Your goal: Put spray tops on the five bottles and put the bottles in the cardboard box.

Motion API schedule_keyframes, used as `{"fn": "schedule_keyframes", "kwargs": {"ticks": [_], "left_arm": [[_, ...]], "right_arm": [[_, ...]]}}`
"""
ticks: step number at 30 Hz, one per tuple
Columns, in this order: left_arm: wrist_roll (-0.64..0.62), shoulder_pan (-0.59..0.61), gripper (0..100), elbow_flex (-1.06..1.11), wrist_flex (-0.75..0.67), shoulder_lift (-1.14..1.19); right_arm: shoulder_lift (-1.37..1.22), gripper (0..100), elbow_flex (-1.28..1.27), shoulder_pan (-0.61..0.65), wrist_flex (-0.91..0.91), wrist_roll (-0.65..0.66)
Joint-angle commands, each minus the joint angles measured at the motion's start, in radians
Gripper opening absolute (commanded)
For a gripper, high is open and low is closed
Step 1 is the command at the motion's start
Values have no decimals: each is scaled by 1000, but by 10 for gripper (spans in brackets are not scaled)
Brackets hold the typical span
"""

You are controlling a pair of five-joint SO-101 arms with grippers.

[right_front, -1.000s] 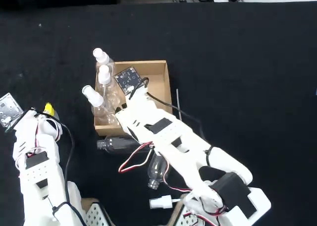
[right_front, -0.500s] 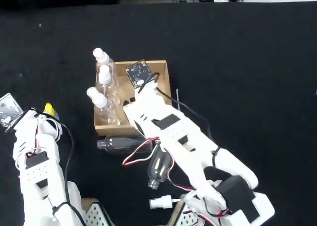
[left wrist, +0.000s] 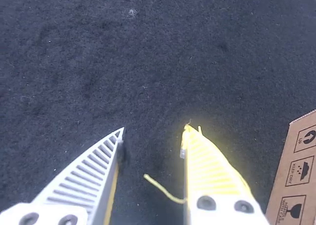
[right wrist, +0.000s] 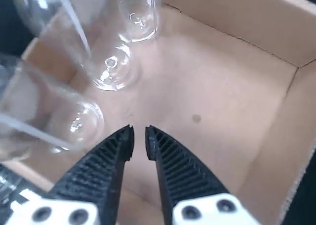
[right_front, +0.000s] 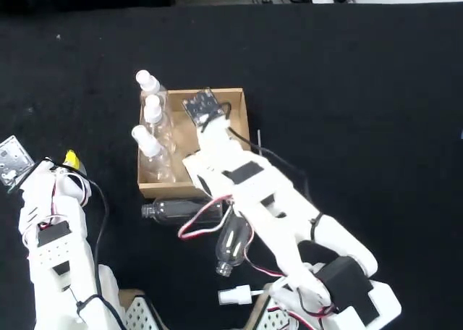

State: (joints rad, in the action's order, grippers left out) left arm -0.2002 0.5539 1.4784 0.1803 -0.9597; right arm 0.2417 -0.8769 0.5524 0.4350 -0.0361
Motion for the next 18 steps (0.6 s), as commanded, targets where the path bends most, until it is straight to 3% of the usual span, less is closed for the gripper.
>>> {"fn": "schedule_keyframes", "kwargs": {"ticks": [1, 5, 11, 18], "left_arm": [[0, 7, 162, -15, -21, -25], [2, 5, 162, -15, -21, -21], [2, 5, 162, -15, -21, -20], [2, 4, 162, -15, -21, -20]], "right_arm": [[71, 12, 228, -25, 267, 6], [71, 32, 394, -31, 491, 83], [71, 175, 527, -32, 756, 299], [71, 181, 582, -32, 1088, 589]]}}
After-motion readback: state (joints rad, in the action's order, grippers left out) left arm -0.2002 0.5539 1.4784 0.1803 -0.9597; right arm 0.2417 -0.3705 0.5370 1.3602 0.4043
